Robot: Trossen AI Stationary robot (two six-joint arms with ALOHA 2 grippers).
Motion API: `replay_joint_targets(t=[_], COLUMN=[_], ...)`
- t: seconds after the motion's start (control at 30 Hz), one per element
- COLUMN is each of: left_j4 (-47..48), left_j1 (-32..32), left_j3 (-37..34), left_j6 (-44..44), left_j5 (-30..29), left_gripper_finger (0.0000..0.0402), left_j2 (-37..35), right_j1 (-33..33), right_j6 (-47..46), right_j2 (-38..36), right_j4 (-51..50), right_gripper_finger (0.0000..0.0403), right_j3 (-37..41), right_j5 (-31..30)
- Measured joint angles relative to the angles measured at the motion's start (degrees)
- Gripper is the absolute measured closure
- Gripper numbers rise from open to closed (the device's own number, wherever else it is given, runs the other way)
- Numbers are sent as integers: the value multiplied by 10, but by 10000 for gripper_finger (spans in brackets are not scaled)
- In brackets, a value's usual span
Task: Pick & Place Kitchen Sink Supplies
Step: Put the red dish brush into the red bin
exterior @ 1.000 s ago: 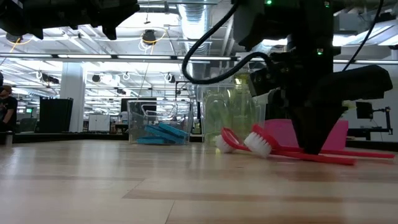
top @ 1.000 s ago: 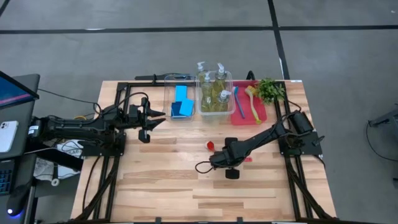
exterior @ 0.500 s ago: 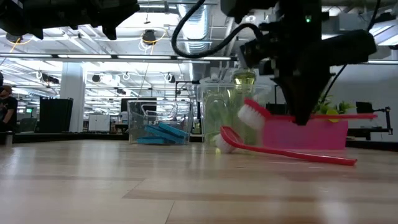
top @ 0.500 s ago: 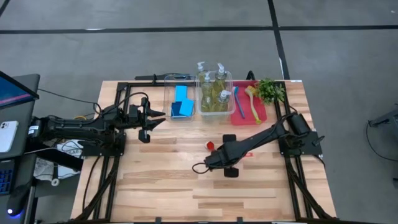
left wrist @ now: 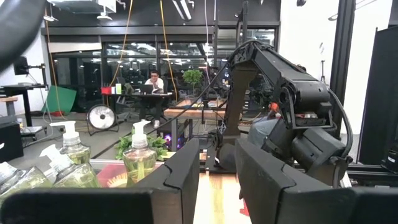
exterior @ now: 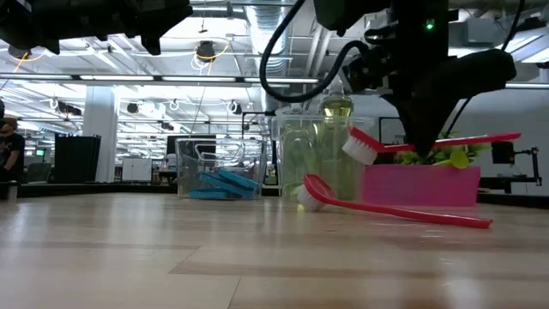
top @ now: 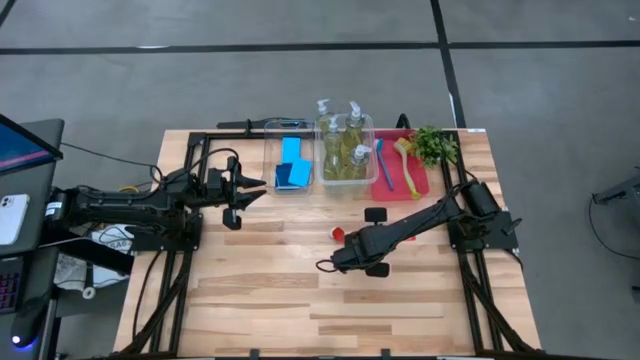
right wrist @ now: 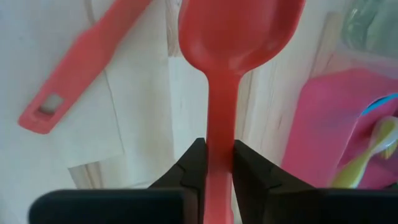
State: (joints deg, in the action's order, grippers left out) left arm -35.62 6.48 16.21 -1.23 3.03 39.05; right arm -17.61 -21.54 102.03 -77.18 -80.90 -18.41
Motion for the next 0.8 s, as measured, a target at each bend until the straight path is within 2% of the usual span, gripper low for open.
replay_joint_targets(t=[0.17,0.37,0.5,0.63,0.8], left_j4=[0,0,0,0,0], left_j1=[0,0,0,0,0], left_j3=[0,0,0,0,0], left_j6=[0,0,0,0,0], left_j5=[0,0,0,0,0], left_gripper_finger=[297,297,297,297,297], left_j2=[0,0,0,0,0], right_j1=[0,-11,-33,-57,-63], right_j6=[0,8,9,-14,-128], right_j2=[-33,-121,-190,-263,-342], right_j4=[0,32,47,65,63], right_gripper_finger=[354,355,355,354,354], right_j3=[0,0,0,34,98], right_j5=[-16,-72,-138,-218,-330])
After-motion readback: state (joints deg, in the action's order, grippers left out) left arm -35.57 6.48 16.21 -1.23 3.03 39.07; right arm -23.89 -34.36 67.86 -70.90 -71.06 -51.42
